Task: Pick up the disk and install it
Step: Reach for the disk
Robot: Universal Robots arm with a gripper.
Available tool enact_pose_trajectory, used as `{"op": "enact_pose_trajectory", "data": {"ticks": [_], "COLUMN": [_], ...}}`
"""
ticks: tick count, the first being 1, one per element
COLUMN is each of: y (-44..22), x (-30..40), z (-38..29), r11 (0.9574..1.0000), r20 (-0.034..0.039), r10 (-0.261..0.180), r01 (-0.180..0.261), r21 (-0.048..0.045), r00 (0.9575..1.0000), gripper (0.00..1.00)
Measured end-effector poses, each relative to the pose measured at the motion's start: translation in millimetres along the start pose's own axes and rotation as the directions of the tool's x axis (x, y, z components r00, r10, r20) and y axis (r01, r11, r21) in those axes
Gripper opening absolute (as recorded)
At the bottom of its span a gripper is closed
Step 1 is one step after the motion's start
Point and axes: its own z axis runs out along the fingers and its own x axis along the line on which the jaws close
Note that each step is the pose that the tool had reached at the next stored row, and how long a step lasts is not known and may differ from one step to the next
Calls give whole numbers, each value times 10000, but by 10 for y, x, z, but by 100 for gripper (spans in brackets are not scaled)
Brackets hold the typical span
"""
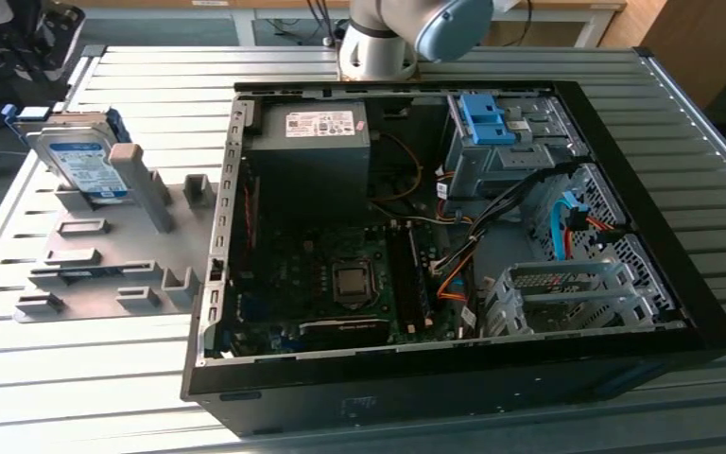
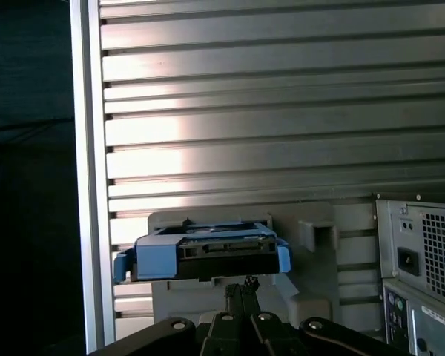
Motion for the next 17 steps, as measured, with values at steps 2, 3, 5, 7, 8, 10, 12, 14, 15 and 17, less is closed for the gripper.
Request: {"op": "enact_pose_trajectory", "data": {"ticks": [2, 3, 5, 7, 8, 10, 12, 14, 15, 17], "y": [0, 0, -3, -7, -8, -10, -12, -13, -13, -15], "x": [70, 101, 156, 203, 221, 253, 286, 318, 332, 348], "z": [7, 8, 12, 17, 20, 22, 24, 26, 27, 28], "r11": [10000, 10000, 10000, 10000, 10000, 10000, 10000, 10000, 10000, 10000], "r20": [2, 1, -5, -11, -14, -20, -22, -22, -22, -21], "r10": [0, 1, 3, 3, 3, 4, 4, 5, 4, 4], "r01": [0, -1, -3, -3, -3, -4, -4, -5, -4, -4], "r21": [-1, -1, 1, 0, 0, 1, 2, 2, 2, 1], "r00": [10000, 10000, 10000, 10000, 10000, 10000, 10000, 10000, 10000, 10000], "gripper": [11, 11, 11, 11, 11, 11, 11, 11, 11, 11]}}
